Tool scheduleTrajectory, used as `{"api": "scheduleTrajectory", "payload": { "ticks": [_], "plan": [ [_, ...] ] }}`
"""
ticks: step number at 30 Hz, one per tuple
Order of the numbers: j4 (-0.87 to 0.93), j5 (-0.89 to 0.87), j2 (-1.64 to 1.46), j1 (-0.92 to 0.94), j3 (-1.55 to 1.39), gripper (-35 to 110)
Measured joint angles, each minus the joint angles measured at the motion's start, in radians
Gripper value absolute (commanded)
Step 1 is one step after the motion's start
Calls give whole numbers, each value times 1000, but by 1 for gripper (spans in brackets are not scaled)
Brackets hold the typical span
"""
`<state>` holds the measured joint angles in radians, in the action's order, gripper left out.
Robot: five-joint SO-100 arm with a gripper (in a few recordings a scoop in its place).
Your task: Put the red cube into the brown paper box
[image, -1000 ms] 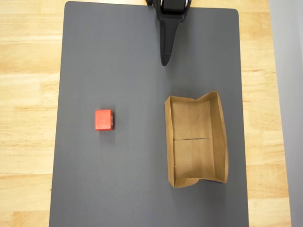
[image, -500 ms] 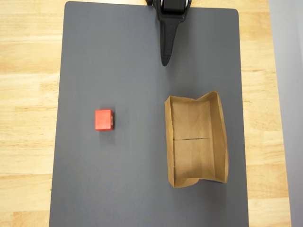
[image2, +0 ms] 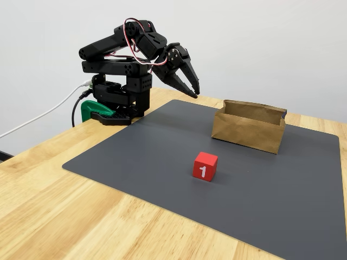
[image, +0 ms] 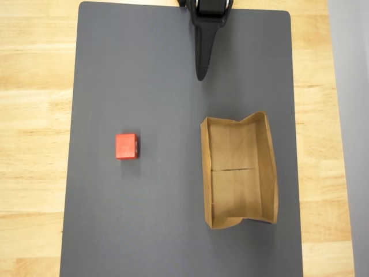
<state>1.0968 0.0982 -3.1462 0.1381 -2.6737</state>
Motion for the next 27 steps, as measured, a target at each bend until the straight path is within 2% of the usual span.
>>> {"api": "scheduleTrajectory", "payload": {
  "ticks": [27],
  "plan": [
    [0, 5, 0, 9, 0, 0]
  ]
}}
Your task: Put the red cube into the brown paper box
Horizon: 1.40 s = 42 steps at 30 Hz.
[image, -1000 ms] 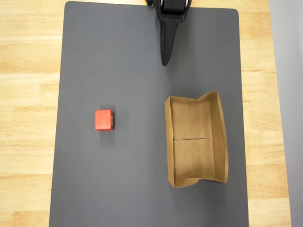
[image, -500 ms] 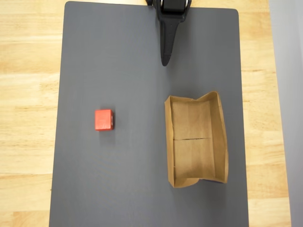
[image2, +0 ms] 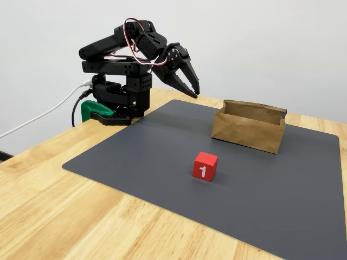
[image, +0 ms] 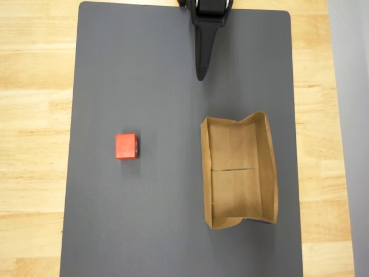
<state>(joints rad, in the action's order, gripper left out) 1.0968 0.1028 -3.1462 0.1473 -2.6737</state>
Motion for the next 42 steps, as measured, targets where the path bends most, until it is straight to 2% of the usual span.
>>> {"api": "scheduleTrajectory", "payload": {
  "ticks": [11, 19, 25, 35, 42],
  "plan": [
    [-20, 14, 69, 28, 43, 0],
    [-132, 66, 264, 87, 140, 0],
    [-144, 86, 413, 172, 242, 0],
    [-193, 276, 604, 385, 383, 0],
    [-95, 514, 822, 459, 597, 0]
  ]
}}
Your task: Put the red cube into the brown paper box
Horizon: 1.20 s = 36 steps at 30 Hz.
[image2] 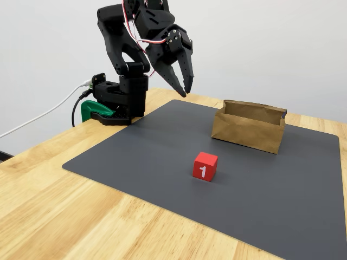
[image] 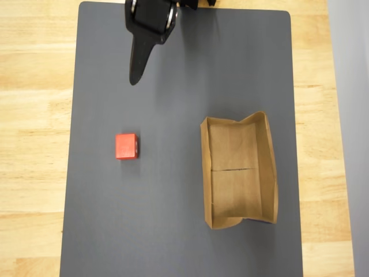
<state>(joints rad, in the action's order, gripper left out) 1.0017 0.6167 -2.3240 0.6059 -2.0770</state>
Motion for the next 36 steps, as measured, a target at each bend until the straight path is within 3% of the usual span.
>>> {"api": "scheduleTrajectory", "payload": {
  "ticks": [10, 19, 30, 36],
  "plan": [
    [78, 21, 281, 18, 198, 5],
    [-17, -124, 525, 18, 278, 13],
    [-87, -97, 759, 37, 345, 26],
    [-87, -69, 824, 31, 368, 26]
  ]
}}
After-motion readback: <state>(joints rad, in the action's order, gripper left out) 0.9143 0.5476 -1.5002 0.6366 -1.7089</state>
